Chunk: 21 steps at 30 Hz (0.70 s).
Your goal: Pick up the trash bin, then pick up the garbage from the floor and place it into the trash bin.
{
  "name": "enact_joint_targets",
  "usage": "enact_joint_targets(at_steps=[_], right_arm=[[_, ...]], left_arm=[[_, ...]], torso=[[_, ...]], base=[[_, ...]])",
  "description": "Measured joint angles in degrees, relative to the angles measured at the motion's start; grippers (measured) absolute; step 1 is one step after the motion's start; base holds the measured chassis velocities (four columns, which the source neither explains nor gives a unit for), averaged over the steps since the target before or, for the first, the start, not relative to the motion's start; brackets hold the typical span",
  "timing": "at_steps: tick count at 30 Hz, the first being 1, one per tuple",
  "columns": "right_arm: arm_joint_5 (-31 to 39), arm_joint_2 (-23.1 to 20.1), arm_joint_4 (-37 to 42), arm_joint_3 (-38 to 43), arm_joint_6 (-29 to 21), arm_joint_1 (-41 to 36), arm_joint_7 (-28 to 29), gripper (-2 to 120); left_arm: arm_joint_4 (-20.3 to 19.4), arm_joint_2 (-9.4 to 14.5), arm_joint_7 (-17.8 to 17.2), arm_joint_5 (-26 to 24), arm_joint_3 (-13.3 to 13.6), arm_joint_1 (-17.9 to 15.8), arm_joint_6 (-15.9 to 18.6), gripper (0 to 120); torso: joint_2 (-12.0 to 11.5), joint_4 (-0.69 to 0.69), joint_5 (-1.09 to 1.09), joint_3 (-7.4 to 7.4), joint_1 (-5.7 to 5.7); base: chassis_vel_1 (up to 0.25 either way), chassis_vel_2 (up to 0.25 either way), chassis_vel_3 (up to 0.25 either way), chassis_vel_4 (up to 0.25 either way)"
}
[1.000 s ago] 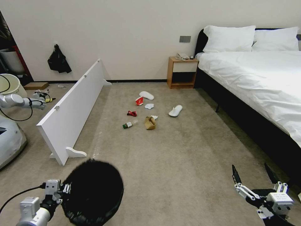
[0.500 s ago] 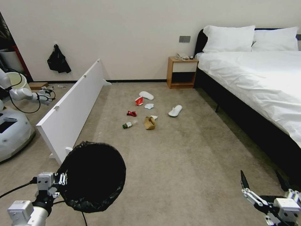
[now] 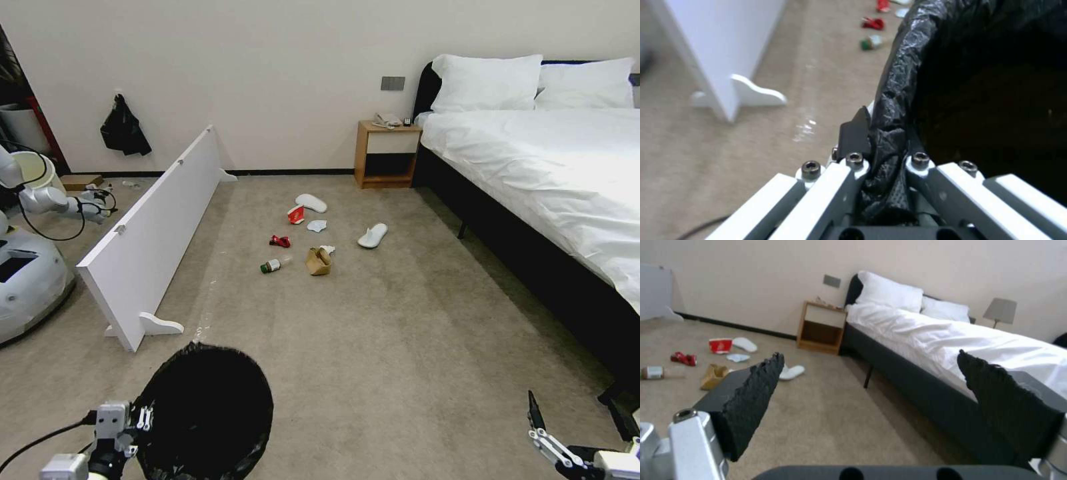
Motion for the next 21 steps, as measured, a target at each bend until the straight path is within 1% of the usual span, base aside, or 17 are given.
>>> enact_joint_targets(at_steps=[2,3,4,5,6,7,8,9,11,12,14,15,16,17,21], right_arm=[[-0.1,-0.1,0.0,0.1,0.6,-0.4,-0.4,100],[-0.1,-0.1,0.0,0.1,0.6,-0.4,-0.4,100],[-0.1,-0.3,0.0,0.2,0.9,-0.6,-0.7,100],[-0.1,-0.3,0.0,0.2,0.9,-0.6,-0.7,100],[-0.1,-0.5,0.1,0.3,1.3,-0.7,-0.9,100],[-0.1,-0.7,0.1,0.4,1.8,-0.8,-1.2,100],[-0.1,-0.7,0.1,0.4,1.8,-0.8,-1.2,100],[-0.1,-0.8,0.1,0.7,2.4,-0.7,-1.4,100],[-0.2,-0.8,0.0,0.8,2.7,-0.7,-1.5,100],[-0.4,-0.9,-0.2,1.0,3.5,-0.5,-1.6,100],[-0.7,-0.9,-0.4,1.3,4.4,-0.3,-1.6,100],[-0.7,-0.9,-0.4,1.3,4.4,-0.3,-1.6,100],[-1.0,-0.7,-0.8,1.7,6.0,0.2,-1.6,100],[-1.0,-0.6,-1.0,1.9,6.5,0.3,-1.5,100],[-0.9,-0.4,-1.1,2.1,6.5,0.2,-1.2,100]], left_arm=[[-2.3,0.8,-0.1,-1.5,-0.5,0.0,5.7,3],[-2.3,0.8,-0.1,-1.5,-0.5,0.0,5.7,3],[-3.3,1.3,-0.7,-2.8,-0.8,-0.2,8.7,3],[-3.3,1.3,-0.7,-2.8,-0.8,-0.2,8.7,3],[-4.3,1.9,-1.4,-5.0,-1.1,-0.5,11.9,3],[-5.1,2.4,-2.2,-6.1,-1.3,-0.7,14.1,3],[-5.1,2.4,-2.2,-6.1,-1.3,-0.7,14.1,3],[-5.7,2.9,-3.0,-6.4,-1.6,-0.7,15.7,3],[-5.8,3.0,-3.3,-6.4,-1.7,-0.7,16.1,3],[-6.2,3.3,-3.8,-6.4,-1.8,-0.7,16.9,3],[-6.4,3.5,-4.2,-6.4,-1.8,-0.7,17.5,3],[-6.4,3.5,-4.2,-6.4,-1.8,-0.7,17.5,3],[-6.6,3.6,-4.3,-6.5,-1.8,-0.8,17.8,3],[-6.7,3.6,-4.3,-6.6,-1.7,-1.1,17.9,3],[-6.6,3.5,-4.1,-6.4,-1.5,-1.4,17.8,3]], torso=[[0.0,0.0,0.01,0.0,0.0],[0.0,0.0,0.01,0.0,0.0],[0.0,0.01,0.01,0.0,0.0],[0.0,0.01,0.01,0.0,0.0],[0.0,0.01,0.0,0.0,0.0],[0.0,0.0,0.0,0.0,0.0],[0.0,0.0,0.0,0.0,0.0],[0.0,0.0,0.0,0.0,0.0],[0.0,0.0,0.0,0.0,0.0],[0.0,0.01,0.0,0.0,0.0],[0.0,0.02,0.01,0.0,0.0],[0.0,0.02,0.01,0.0,0.0],[0.0,0.02,0.0,0.0,0.0],[0.0,0.02,0.0,0.0,0.0],[0.0,0.0,0.01,0.0,0.0]], base=[[0.0,0.0,0.0,0.0],[0.0,0.0,0.0,0.0],[0.0,0.0,0.0,0.0],[0.0,0.0,0.0,0.0],[0.0,0.0,0.0,0.0],[0.0,0.0,0.0,0.0],[0.0,0.0,0.0,0.0],[0.0,0.0,0.0,0.0],[0.0,0.0,0.0,0.0],[0.0,0.0,0.0,0.0],[0.0,0.0,0.0,0.0],[0.0,0.0,0.0,0.0],[0.0,0.0,0.0,0.0],[0.0,0.0,0.0,0.0],[0.0,0.0,0.0,0.0]])
